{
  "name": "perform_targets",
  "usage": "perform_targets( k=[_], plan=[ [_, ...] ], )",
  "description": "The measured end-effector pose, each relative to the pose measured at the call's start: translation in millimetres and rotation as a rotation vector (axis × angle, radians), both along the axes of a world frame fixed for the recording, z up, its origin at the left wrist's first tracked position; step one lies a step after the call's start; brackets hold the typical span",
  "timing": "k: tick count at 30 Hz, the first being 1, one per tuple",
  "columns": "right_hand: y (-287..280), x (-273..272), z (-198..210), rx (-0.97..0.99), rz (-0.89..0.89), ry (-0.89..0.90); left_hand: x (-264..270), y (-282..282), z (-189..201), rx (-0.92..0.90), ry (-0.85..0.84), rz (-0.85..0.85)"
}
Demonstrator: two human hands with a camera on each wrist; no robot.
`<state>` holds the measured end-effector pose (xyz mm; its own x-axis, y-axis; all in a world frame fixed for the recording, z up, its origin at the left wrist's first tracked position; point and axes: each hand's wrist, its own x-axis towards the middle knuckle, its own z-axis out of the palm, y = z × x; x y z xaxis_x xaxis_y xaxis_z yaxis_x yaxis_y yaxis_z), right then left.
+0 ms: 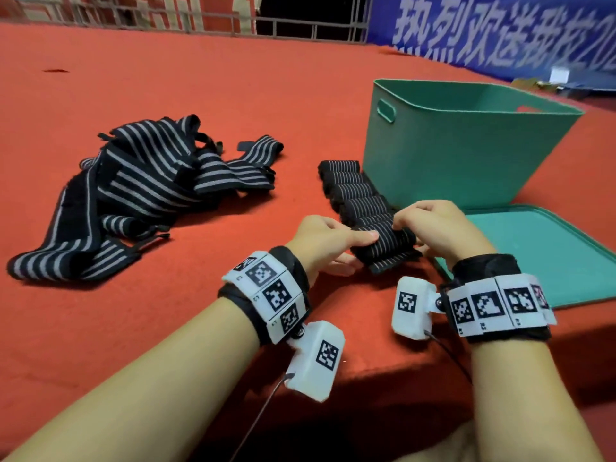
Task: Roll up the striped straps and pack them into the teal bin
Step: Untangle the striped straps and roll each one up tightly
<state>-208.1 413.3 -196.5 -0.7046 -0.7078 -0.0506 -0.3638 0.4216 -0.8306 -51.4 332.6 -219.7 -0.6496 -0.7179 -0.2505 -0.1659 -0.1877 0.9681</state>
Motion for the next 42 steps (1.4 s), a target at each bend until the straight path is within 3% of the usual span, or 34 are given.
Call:
perform_targets(
  k=[10, 20, 25, 28, 33, 37, 42],
  plan=[
    [6, -18, -6, 0.116, -0.043, 0.125, -29, 4, -10, -0.021, -0.063, 0.039],
    [7, -28, -15, 0.182, -0.066, 0.16, -36, -3, -6, -0.005, -0.217, -0.028],
    [10, -17, -6, 0.19, -0.055, 0.195, -22, -11, 5, -0.027, -0.242, -0.055],
    [-2, 0, 20, 0.199, -0.06, 0.334, 2, -31, 27, -0.078, -0.287, -0.104],
    [-72, 77, 66, 0.059, 0.268, 0.337, 73, -86, 73, -0.24, -0.415, -0.088],
    [-139, 145, 52, 0.177, 0.584, 0.446, 144, -131, 102, -0.337, -0.482, 0.053],
    [-191, 206, 24, 0.232, 0.778, 0.602, 224, -182, 108, -0.336, -0.51, 0.275]
  ],
)
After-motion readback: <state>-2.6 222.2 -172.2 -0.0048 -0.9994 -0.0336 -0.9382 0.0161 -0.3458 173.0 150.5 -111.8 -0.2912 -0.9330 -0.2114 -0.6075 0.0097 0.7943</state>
